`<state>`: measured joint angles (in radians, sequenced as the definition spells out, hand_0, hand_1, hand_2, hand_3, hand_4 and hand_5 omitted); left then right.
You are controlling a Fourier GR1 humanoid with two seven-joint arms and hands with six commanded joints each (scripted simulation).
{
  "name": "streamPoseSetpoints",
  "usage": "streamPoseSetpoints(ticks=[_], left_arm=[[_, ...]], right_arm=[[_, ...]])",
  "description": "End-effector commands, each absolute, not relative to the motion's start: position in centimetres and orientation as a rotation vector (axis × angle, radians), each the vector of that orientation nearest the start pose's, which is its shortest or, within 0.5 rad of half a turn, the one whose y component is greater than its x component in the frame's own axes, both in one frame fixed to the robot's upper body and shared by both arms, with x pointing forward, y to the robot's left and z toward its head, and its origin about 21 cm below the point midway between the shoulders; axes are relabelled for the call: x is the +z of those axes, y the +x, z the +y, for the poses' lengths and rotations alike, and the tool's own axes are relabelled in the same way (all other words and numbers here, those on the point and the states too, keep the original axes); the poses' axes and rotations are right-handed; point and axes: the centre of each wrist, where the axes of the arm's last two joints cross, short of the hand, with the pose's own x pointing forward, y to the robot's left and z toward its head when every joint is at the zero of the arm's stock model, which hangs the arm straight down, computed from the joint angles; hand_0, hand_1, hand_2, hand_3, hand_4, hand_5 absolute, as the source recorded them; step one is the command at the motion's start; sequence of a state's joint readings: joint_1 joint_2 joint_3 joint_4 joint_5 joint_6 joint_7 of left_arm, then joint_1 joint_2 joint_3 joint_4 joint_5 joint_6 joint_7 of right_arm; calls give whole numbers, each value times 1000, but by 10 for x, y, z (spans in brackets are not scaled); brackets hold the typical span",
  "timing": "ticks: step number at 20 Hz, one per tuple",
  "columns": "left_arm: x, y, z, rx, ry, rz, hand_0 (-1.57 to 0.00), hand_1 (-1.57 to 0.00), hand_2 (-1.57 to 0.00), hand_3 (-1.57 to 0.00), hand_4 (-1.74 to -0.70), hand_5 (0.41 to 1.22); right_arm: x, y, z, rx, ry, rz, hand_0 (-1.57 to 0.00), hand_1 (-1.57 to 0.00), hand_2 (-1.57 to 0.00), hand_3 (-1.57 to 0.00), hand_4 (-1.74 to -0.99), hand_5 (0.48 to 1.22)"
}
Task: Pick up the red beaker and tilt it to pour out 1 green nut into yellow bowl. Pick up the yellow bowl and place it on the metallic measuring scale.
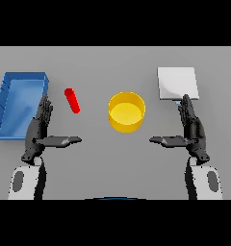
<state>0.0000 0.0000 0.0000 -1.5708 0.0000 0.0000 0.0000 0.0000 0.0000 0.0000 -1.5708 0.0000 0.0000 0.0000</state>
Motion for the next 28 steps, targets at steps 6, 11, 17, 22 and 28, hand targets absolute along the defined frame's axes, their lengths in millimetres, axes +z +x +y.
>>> streamPoseSetpoints(ticks=[6, 11, 17, 22, 28], left_arm=[[-1, 252, 242, 4, 9, -1573, 1, 1, 1, 1, -1093, 623], [8, 230, 237, -153, 102, -1604, 1, 1, 1, 1, -1096, 615], [4, 241, 228, -204, 128, -1576, 1, 1, 1, 1, -1095, 617], [-8, 271, 220, -219, 133, -1586, 1, 1, 1, 1, -1147, 636], [-20, 308, 216, -213, 144, -1566, 1, 1, 1, 1, -1163, 631]], right_arm=[[-3, 244, -232, -2, -3, -1572, 1, 1, 1, 1, -1128, 660], [0, 218, -223, 278, -181, -1718, 1, 1, 1, 1, -1126, 668], [7, 219, -225, 274, -207, -1707, 1, 1, 1, 1, -1127, 652], [6, 222, -222, 247, -155, -1704, 1, 1, 1, 1, -1182, 655], [7, 223, -225, 236, -153, -1707, 1, 1, 1, 1, -1230, 666]])
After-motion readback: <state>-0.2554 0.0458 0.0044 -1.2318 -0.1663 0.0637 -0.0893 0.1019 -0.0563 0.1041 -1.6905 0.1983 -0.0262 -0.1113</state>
